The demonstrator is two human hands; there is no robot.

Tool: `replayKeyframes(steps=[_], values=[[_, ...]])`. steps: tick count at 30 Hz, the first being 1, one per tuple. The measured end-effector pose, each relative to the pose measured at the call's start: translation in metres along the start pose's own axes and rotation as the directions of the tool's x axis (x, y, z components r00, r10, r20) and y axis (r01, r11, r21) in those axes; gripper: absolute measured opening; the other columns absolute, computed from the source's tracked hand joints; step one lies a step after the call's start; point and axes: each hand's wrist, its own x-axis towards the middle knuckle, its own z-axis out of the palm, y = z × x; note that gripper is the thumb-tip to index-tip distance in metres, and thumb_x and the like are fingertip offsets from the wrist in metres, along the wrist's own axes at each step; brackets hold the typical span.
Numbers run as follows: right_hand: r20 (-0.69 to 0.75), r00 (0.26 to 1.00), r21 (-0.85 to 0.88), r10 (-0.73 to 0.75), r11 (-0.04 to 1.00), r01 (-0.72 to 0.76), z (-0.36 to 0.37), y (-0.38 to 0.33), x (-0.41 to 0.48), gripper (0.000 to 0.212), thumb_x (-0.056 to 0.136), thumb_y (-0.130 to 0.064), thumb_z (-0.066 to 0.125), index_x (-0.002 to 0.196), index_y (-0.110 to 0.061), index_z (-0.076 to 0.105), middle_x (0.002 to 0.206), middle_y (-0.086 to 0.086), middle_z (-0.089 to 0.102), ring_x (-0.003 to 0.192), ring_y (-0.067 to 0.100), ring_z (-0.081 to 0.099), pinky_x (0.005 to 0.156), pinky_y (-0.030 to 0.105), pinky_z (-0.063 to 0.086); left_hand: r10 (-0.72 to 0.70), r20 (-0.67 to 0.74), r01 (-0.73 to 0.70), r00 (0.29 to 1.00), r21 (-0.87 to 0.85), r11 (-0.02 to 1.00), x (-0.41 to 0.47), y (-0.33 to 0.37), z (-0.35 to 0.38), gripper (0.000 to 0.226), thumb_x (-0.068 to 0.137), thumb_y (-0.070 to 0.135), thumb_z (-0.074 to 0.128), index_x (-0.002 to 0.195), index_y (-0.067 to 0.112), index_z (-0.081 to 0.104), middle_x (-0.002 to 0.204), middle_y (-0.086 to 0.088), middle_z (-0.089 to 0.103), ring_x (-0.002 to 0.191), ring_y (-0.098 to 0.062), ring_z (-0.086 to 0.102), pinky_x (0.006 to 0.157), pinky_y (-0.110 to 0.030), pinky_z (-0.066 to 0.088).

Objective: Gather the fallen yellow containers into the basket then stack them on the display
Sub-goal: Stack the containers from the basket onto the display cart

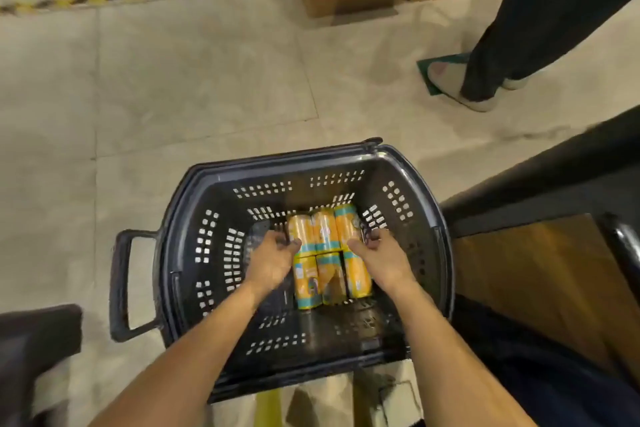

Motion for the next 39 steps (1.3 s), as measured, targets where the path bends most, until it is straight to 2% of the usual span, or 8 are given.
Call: replayKeyframes(steps=[3,7,12,18,22,28,36,39], values=[[0.029,0.996,-0.003,0.087,0.996,-0.087,0.017,0.02,0.037,0.069,0.091,-0.048,0.074,0.145,-0.013,0.049,0.137,0.007,0.063,0.126,0.029,0.06,0.1,0.036,0.046,-0.115,0.009,0.114,0.993,0.064,0.991,0.035,-0.036,0.029,0.047,0.088,0.06,0.067,0.099,0.015,0.06,0.089,-0.005,0.07,0.093,-0.031,0.071,0.075,-0.036,0.047],[0.066,0.98,-0.004,0.19,0.982,-0.19,0.041,0.05,0.082,0.066,0.088,-0.039,0.079,0.141,-0.01,0.052,0.127,0.005,0.066,0.125,0.029,0.061,0.098,0.033,0.046,-0.252,0.052,0.253,0.966,-0.02,0.967,0.073,-0.085,0.065,0.051,0.085,0.051,0.08,0.106,0.016,0.05,0.095,-0.002,0.067,0.089,-0.019,0.064,0.085,-0.033,0.051],[-0.033,0.956,-0.102,0.29,0.951,-0.292,0.07,0.09,0.119,0.067,0.081,-0.04,0.085,0.131,-0.009,0.053,0.13,0.017,0.065,0.121,0.035,0.062,0.095,0.04,0.05,-0.341,0.175,0.356,0.924,-0.064,0.932,0.146,-0.223,0.127,0.087,0.054,0.075,0.089,0.119,0.023,0.065,0.113,0.0,0.075,0.099,-0.017,0.074,0.092,-0.043,0.06],[-0.011,0.929,-0.177,0.371,0.913,-0.367,0.083,0.117,0.144,0.072,0.083,-0.036,0.084,0.138,-0.006,0.049,0.137,0.018,0.062,0.128,0.034,0.059,0.099,0.038,0.047,-0.292,0.105,0.289,0.951,0.041,0.956,0.093,-0.13,0.124,0.068,0.075,0.05,0.089,0.125,0.013,0.062,0.118,0.001,0.072,0.108,-0.021,0.067,0.098,-0.039,0.052],[0.034,0.922,-0.244,0.385,0.898,-0.366,0.088,0.121,0.151,0.079,0.079,-0.041,0.088,0.138,-0.007,0.047,0.139,0.017,0.062,0.128,0.032,0.06,0.1,0.039,0.049,-0.334,0.056,0.322,0.941,0.159,0.933,0.096,-0.131,0.126,0.099,0.057,0.085,0.073,0.126,0.016,0.051,0.12,-0.008,0.07,0.112,-0.031,0.068,0.094,-0.047,0.055],[0.075,0.93,-0.258,0.36,0.908,-0.33,0.082,0.12,0.148,0.068,0.077,-0.047,0.088,0.128,-0.012,0.058,0.127,0.01,0.068,0.116,0.029,0.066,0.092,0.036,0.052,-0.303,0.106,0.287,0.947,0.144,0.947,0.086,-0.112,0.112,0.067,0.086,0.052,0.078,0.125,0.009,0.043,0.108,-0.004,0.067,0.1,-0.024,0.067,0.086,-0.041,0.055],[0.181,0.956,-0.013,0.23,0.973,-0.232,0.038,0.074,0.104,0.061,0.077,-0.043,0.082,0.125,-0.016,0.056,0.111,0.004,0.068,0.094,0.02,0.066,0.085,0.036,0.055,-0.192,0.201,0.208,0.96,-0.061,0.976,0.055,-0.077,0.071,0.069,0.078,0.061,0.081,0.12,0.014,0.055,0.113,-0.006,0.073,0.094,-0.018,0.074,0.082,-0.042,0.063],[0.17,0.978,0.111,0.125,0.983,-0.145,0.017,0.028,0.073,0.045,0.088,-0.033,0.075,0.123,-0.012,0.054,0.102,0.002,0.065,0.083,0.014,0.062,0.067,0.027,0.051,-0.107,0.165,0.116,0.98,-0.044,0.992,0.042,-0.034,0.045,0.056,0.088,0.05,0.076,0.121,0.013,0.051,0.112,0.0,0.07,0.098,-0.02,0.071,0.083,-0.037,0.059]])
